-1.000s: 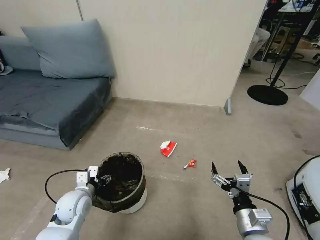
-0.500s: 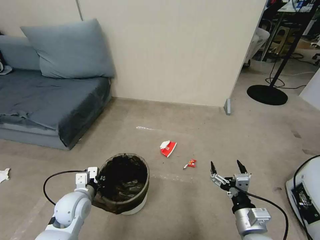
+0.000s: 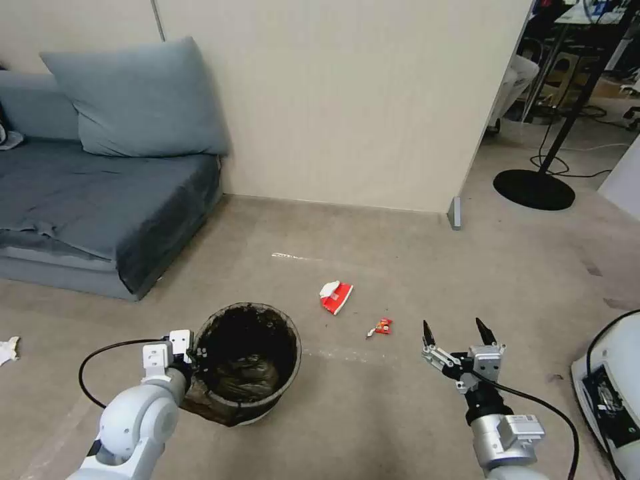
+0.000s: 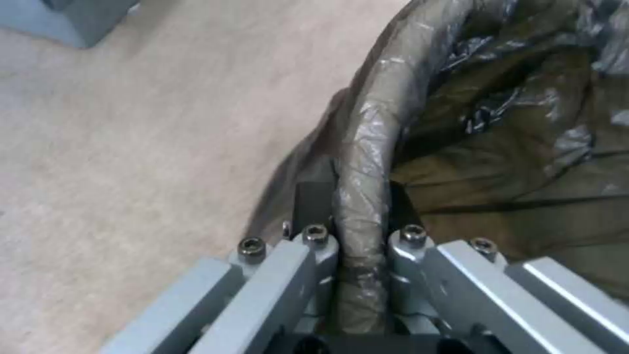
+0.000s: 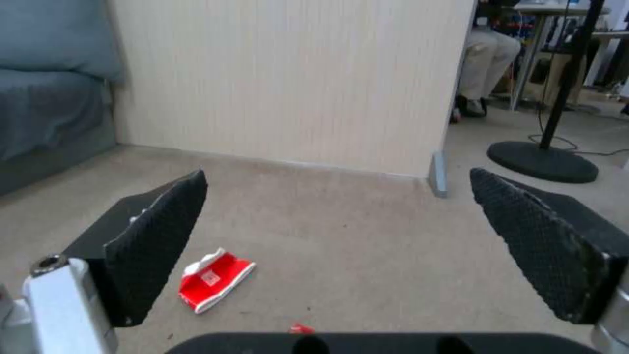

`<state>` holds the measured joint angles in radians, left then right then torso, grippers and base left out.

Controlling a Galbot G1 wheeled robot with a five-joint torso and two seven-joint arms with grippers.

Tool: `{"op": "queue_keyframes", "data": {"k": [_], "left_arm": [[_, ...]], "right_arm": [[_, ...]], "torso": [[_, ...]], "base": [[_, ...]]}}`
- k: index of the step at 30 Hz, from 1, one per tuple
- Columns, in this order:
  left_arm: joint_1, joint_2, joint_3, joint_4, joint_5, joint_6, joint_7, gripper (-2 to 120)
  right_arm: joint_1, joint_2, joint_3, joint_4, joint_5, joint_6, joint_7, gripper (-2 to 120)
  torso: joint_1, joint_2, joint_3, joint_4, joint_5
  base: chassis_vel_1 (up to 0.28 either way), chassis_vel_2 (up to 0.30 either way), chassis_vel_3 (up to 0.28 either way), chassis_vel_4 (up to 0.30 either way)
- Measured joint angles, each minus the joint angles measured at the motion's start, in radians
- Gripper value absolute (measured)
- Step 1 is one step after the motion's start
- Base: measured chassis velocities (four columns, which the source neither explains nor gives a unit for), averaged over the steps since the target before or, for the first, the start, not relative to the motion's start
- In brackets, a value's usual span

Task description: Pick up the trash bin, then pick up the garbage from the floor and place it into the trash bin.

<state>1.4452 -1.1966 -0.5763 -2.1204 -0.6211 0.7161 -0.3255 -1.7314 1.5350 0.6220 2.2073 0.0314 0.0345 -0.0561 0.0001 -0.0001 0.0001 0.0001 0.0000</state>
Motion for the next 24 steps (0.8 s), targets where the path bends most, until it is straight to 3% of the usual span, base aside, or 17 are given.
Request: {"op": "queue_keyframes", "data": {"k": [2, 7, 11, 24], "left_arm": [[0.027, -0.008, -0.008, -0.049, -0.027, -0.058, 0.001, 3], [0.061, -0.018, -0.016, -0.113, -0.037, -0.101, 0.0, 3], [0.138, -0.046, -0.035, -0.225, -0.011, -0.161, -0.005, 3], [0.235, -0.12, -0.045, -0.322, 0.046, -0.291, -0.037, 3]], "right_arm": [[0.0, -0.001, 0.002, 0.008, 0.005, -0.002, 0.002, 100], [0.0, -0.005, 0.004, 0.015, 0.011, -0.006, 0.006, 100], [0.003, -0.007, 0.008, 0.025, 0.02, -0.011, 0.009, 100], [0.002, -0.007, 0.01, 0.031, 0.021, -0.012, 0.008, 100]], "torso": [[0.0, 0.0, 0.0, -0.0002, 0.0002], [0.0, 0.0, 0.0, -0.0001, 0.0001], [0.0, 0.0, 0.0, -0.0002, 0.0003], [0.0, 0.0, 0.0, -0.0001, 0.0001]], "base": [[0.0, 0.0, 0.0, 0.0], [0.0, 0.0, 0.0, 0.0], [0.0, 0.0, 0.0, 0.0], [0.0, 0.0, 0.0, 0.0]]}}
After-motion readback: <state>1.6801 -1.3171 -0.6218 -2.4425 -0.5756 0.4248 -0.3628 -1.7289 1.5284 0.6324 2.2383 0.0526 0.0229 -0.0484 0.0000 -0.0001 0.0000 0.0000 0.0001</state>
